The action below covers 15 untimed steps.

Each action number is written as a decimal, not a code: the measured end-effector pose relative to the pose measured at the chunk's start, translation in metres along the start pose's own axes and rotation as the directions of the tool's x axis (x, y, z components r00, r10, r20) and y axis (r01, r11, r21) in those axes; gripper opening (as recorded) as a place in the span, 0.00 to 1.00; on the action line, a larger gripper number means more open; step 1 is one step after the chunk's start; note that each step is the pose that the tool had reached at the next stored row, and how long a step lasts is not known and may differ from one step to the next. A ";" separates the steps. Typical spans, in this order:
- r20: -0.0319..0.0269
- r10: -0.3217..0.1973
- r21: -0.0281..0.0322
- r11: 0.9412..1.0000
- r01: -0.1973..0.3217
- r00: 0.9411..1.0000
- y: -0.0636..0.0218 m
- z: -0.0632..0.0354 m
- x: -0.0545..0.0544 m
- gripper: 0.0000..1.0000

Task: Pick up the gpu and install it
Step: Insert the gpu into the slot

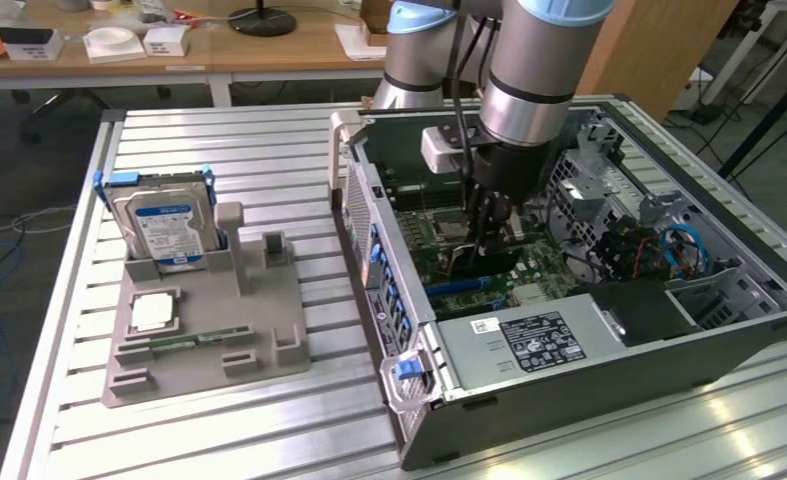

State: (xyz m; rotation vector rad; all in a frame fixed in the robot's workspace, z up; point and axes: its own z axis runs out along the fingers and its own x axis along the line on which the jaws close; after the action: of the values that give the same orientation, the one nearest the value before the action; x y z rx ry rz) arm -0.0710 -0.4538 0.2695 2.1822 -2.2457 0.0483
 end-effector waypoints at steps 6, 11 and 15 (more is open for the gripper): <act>0.000 0.000 0.002 1.000 0.000 1.000 0.0003 0.0019 0.000 0.26; 0.000 0.000 0.004 1.000 0.000 1.000 0.0017 0.0044 0.000 0.26; 0.000 0.000 0.004 1.000 0.000 1.000 0.0017 0.0047 0.000 0.26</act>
State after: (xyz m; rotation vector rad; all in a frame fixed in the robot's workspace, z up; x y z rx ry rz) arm -0.0726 -0.4538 0.2647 2.1841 -2.2478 0.0524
